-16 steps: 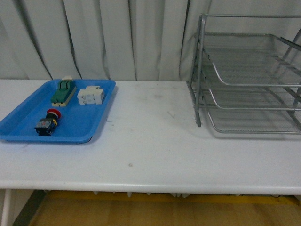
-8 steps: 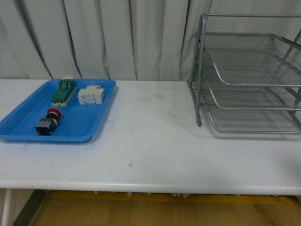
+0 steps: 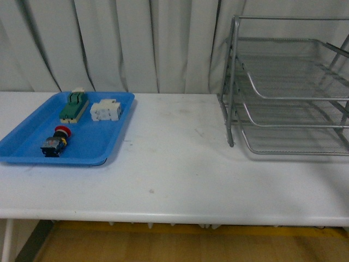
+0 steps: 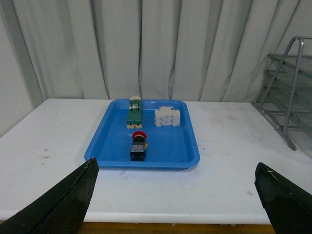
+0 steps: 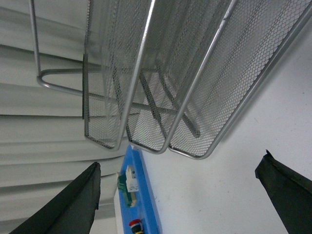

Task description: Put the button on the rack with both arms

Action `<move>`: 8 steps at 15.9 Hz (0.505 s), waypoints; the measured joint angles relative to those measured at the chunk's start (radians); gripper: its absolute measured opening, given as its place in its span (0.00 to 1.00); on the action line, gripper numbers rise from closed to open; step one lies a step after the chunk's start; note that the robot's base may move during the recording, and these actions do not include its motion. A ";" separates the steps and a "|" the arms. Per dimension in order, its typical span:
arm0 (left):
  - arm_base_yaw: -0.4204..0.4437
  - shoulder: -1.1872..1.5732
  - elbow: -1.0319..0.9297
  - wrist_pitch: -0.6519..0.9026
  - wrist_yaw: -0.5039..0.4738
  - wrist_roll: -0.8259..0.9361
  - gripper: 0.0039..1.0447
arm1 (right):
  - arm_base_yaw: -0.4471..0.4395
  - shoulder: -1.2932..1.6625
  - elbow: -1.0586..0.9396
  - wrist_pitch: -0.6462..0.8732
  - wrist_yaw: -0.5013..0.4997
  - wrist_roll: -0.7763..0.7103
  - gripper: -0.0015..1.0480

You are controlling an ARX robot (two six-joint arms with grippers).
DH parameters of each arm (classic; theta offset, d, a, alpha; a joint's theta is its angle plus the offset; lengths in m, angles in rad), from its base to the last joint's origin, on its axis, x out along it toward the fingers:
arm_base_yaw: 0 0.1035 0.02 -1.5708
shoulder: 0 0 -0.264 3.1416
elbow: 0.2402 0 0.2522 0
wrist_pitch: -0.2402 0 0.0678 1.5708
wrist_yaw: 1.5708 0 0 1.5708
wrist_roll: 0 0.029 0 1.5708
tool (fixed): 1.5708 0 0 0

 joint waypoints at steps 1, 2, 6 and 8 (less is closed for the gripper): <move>0.000 0.000 0.000 0.000 0.000 0.000 0.94 | 0.005 0.027 0.029 -0.004 0.006 0.008 0.94; 0.000 0.000 0.000 0.000 0.000 0.000 0.94 | 0.005 0.048 0.058 -0.019 0.011 0.015 0.94; 0.000 0.000 0.000 0.000 0.000 0.000 0.94 | 0.017 0.171 0.212 -0.086 0.053 0.031 0.94; 0.000 0.000 0.000 0.000 0.000 0.000 0.94 | 0.026 0.211 0.257 -0.099 0.068 0.027 0.94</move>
